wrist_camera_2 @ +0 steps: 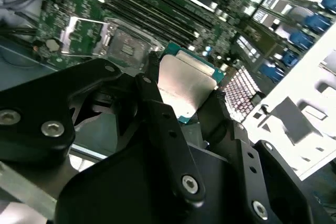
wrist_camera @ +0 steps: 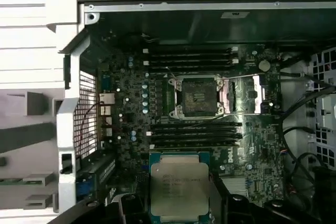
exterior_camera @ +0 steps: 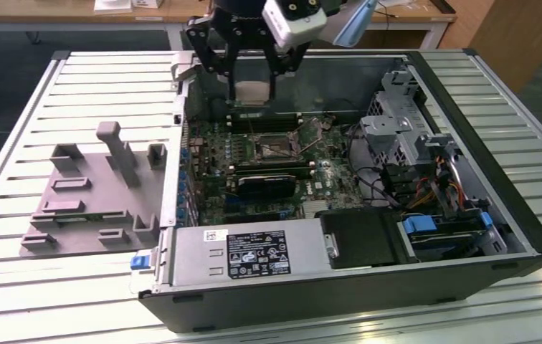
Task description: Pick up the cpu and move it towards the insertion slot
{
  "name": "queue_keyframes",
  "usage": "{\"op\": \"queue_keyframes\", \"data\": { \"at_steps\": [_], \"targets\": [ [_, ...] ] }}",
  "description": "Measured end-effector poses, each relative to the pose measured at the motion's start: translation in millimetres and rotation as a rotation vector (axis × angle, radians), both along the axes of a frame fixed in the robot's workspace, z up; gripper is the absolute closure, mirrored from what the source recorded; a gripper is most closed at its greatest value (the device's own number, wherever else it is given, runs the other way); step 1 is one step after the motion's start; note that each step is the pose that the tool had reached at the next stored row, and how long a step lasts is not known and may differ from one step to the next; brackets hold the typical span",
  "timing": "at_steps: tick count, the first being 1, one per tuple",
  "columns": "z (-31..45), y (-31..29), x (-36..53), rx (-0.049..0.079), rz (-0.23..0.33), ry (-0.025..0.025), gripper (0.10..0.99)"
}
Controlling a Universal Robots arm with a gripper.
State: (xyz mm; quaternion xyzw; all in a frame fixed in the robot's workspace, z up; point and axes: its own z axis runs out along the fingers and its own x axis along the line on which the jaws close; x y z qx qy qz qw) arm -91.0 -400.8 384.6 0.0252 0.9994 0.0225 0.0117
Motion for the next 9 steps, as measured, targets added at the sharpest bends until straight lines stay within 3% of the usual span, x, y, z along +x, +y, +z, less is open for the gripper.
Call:
{"op": "queue_keyframes", "data": {
  "at_steps": [9],
  "targets": [
    [0.0,0.0,41.1,0.000,0.000,0.0037,0.549]
  ]
}}
